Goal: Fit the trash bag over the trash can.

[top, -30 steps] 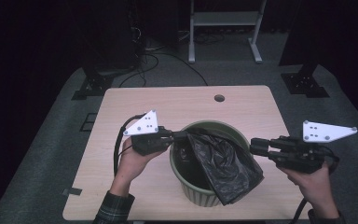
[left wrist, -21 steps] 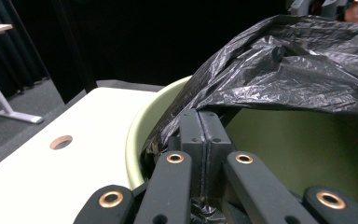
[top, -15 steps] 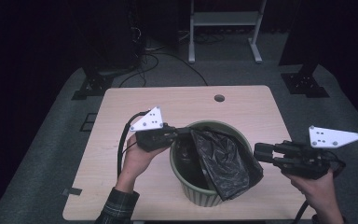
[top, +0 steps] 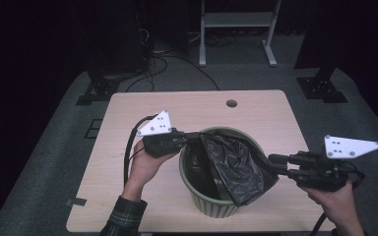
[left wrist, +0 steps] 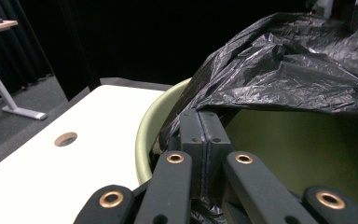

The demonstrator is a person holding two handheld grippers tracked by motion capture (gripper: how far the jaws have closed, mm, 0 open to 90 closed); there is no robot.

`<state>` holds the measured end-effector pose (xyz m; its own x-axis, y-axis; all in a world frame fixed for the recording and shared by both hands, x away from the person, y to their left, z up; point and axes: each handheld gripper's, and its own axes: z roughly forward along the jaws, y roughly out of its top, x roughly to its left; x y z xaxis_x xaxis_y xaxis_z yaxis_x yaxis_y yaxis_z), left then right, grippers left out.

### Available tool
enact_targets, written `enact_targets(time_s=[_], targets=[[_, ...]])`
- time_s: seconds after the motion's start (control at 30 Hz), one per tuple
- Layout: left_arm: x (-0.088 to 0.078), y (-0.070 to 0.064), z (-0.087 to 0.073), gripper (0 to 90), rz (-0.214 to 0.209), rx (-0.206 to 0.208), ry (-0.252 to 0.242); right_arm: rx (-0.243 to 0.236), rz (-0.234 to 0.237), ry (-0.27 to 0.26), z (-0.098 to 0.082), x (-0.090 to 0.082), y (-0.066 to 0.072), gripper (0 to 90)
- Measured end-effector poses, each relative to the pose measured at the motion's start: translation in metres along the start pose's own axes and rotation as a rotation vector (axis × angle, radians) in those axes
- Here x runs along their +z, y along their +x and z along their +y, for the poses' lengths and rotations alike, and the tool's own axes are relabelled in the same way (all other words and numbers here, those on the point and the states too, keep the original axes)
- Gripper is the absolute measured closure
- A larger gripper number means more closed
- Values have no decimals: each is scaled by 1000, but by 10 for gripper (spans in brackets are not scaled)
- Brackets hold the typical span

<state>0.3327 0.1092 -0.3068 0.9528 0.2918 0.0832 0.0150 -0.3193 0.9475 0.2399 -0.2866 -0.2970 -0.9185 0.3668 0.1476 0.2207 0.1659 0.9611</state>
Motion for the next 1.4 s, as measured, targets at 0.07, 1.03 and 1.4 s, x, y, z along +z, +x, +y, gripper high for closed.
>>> enact_targets(time_s=[0.07,1.03,1.4], targets=[[2,-1,0,894,-9,5,6,-19,-10,9,0,3,2,858],[-10,-43,30,342,11,175,8,-69,-3,52,30,57,1,900],[43,-41,22,663,-177,175,163,-84,37,0,40,52,6,900]])
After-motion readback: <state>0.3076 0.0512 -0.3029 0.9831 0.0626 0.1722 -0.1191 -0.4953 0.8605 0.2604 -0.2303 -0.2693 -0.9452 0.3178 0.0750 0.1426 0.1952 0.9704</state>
